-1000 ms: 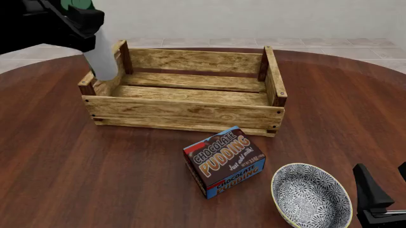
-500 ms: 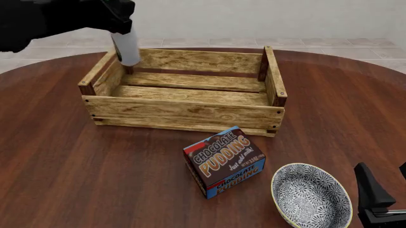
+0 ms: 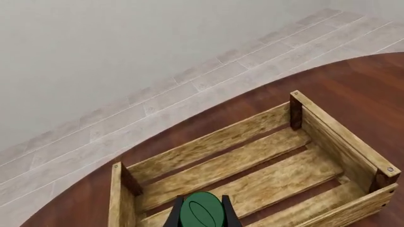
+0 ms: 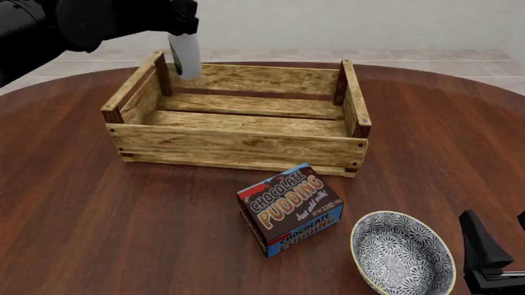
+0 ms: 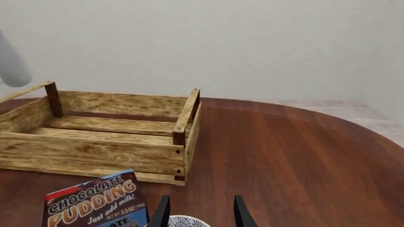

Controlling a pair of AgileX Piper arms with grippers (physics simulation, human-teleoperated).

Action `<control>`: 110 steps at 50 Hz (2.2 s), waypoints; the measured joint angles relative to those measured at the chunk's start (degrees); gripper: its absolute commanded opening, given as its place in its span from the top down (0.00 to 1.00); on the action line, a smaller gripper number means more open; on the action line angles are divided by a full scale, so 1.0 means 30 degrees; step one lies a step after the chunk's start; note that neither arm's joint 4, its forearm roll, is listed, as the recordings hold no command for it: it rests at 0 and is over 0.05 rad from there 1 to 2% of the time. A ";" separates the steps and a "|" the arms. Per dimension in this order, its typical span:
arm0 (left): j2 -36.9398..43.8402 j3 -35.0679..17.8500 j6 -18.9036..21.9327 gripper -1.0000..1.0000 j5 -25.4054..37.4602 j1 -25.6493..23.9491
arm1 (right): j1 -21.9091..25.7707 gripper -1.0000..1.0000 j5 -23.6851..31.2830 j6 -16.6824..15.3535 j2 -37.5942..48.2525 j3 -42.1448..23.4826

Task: Pick up the salad dressing and put it in the tray.

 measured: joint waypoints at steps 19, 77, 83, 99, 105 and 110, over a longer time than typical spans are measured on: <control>0.2961 -0.2187 -0.1277 1.00 0.0000 -0.0007 | -0.0055 0.00 -0.0010 0.0194 0.0010 -0.0012; 0.7215 -0.1952 -0.3047 1.00 -0.1834 0.0263 | -0.0326 0.00 -0.0043 0.0440 -0.0019 -0.0017; 0.7480 -0.1785 -0.3118 1.00 -0.2062 0.0346 | -0.0357 0.00 -0.0052 0.0454 -0.0021 -0.0019; 0.8204 -0.1372 -0.3465 1.00 -0.2628 0.0504 | -0.0434 0.00 -0.0048 0.0488 -0.0021 -0.0050; 0.8430 -0.1257 -0.3523 1.00 -0.2793 0.0511 | -0.0459 0.00 -0.0056 0.0517 -0.0020 -0.0049; 0.8583 -0.1161 -0.3551 1.00 -0.2913 0.0507 | -0.0483 0.00 -0.0074 0.0549 -0.0021 -0.0035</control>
